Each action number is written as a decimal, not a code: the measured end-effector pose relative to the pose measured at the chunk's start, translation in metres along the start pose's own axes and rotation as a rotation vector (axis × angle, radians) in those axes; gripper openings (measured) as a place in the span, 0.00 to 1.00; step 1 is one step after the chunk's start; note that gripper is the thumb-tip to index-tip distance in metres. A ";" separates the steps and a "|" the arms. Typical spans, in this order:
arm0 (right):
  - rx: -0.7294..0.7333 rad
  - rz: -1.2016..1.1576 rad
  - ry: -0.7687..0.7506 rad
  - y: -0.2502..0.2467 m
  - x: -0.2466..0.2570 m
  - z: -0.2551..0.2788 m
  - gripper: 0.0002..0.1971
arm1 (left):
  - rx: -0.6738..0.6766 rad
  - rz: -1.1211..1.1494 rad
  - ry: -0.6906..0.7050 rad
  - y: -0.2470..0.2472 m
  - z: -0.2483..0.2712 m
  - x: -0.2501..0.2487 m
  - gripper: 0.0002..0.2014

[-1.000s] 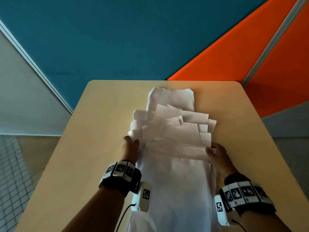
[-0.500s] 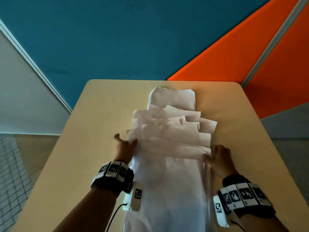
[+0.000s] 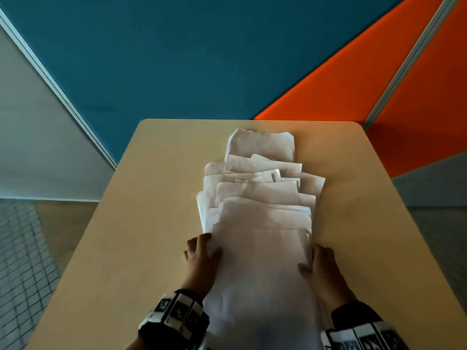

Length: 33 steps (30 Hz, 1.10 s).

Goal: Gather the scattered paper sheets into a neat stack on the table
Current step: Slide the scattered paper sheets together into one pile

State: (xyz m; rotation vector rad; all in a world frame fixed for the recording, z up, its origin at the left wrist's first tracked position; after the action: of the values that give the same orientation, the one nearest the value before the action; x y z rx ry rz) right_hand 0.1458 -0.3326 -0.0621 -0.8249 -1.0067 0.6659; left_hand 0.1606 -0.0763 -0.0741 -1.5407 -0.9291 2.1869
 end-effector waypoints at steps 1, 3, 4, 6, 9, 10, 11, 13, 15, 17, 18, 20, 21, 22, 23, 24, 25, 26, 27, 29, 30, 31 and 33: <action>0.003 -0.040 0.017 -0.004 -0.002 0.002 0.28 | -0.019 -0.028 -0.011 -0.004 0.001 0.000 0.23; 0.034 -0.041 0.052 -0.011 -0.013 0.008 0.25 | -0.016 -0.039 -0.015 -0.009 0.006 0.002 0.28; 0.064 -0.013 0.059 -0.013 -0.019 0.013 0.23 | 0.006 -0.030 -0.005 -0.010 0.009 0.004 0.29; 0.126 0.036 0.057 -0.010 -0.029 0.026 0.20 | 0.066 -0.030 0.002 -0.009 0.018 0.010 0.27; 0.161 0.041 0.039 0.003 -0.029 0.045 0.20 | 0.122 -0.075 -0.043 -0.006 0.028 0.015 0.24; 0.173 0.045 0.026 0.007 -0.026 0.049 0.22 | 0.128 -0.073 -0.061 -0.004 0.029 0.014 0.24; 0.181 0.037 0.023 0.009 -0.024 0.051 0.24 | 0.133 -0.070 -0.070 -0.003 0.031 0.013 0.24; 0.160 -0.010 0.033 0.004 -0.022 0.045 0.25 | 0.131 -0.101 -0.088 -0.003 0.030 0.010 0.26; 0.097 0.023 0.058 -0.006 -0.024 0.030 0.28 | 0.069 -0.135 -0.103 -0.008 0.023 0.008 0.30; 0.055 0.099 0.078 -0.013 -0.023 0.012 0.31 | -0.002 -0.136 -0.114 -0.011 0.011 0.003 0.32; 0.043 0.124 0.072 -0.014 -0.019 0.004 0.31 | -0.011 -0.144 -0.118 -0.009 0.004 -0.001 0.32; 0.027 0.156 0.052 -0.010 -0.004 -0.010 0.29 | 0.013 -0.171 -0.152 0.000 -0.010 -0.009 0.31; 0.012 0.160 0.053 -0.006 0.004 -0.017 0.30 | 0.030 -0.177 -0.179 0.005 -0.017 -0.014 0.32; -0.006 0.166 0.057 -0.002 0.012 -0.023 0.31 | 0.041 -0.175 -0.204 0.009 -0.023 -0.019 0.33; -0.023 0.170 0.063 0.001 0.018 -0.028 0.33 | 0.039 -0.158 -0.219 0.011 -0.028 -0.025 0.34; -0.036 0.172 0.048 0.003 0.024 -0.033 0.34 | 0.027 -0.128 -0.215 0.014 -0.035 -0.029 0.33; -0.043 0.143 0.039 0.005 0.027 -0.038 0.35 | 0.011 -0.080 -0.199 0.014 -0.039 -0.034 0.32; -0.052 0.090 0.034 0.004 0.029 -0.043 0.35 | -0.007 -0.019 -0.184 0.015 -0.044 -0.035 0.31; -0.064 0.024 0.052 0.000 0.029 -0.047 0.34 | -0.022 0.051 -0.178 0.015 -0.047 -0.033 0.30; -0.147 -0.070 0.098 -0.011 0.021 -0.059 0.32 | -0.053 0.169 -0.203 0.011 -0.055 -0.028 0.30; -0.188 -0.091 0.136 -0.015 0.014 -0.065 0.31 | -0.065 0.216 -0.226 0.009 -0.060 -0.025 0.31; -0.211 -0.100 0.173 -0.018 0.009 -0.073 0.32 | -0.070 0.246 -0.251 0.007 -0.065 -0.024 0.32; -0.228 -0.120 0.205 -0.020 0.004 -0.087 0.34 | -0.059 0.257 -0.269 0.005 -0.075 -0.029 0.32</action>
State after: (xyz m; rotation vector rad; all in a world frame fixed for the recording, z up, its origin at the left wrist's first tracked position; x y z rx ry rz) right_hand 0.2289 -0.3649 -0.0689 -1.0024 -0.9469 0.3590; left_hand 0.2411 -0.0726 -0.0727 -1.4874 -0.9222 2.6211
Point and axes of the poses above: each hand's wrist, its own z-axis away from the middle knuckle, its own y-axis out of the palm, x = y × z, the point moved 5 cm from there along -z, towards the middle knuckle, and after that the axes turned 9 degrees about -x, right-handed, at the moved point
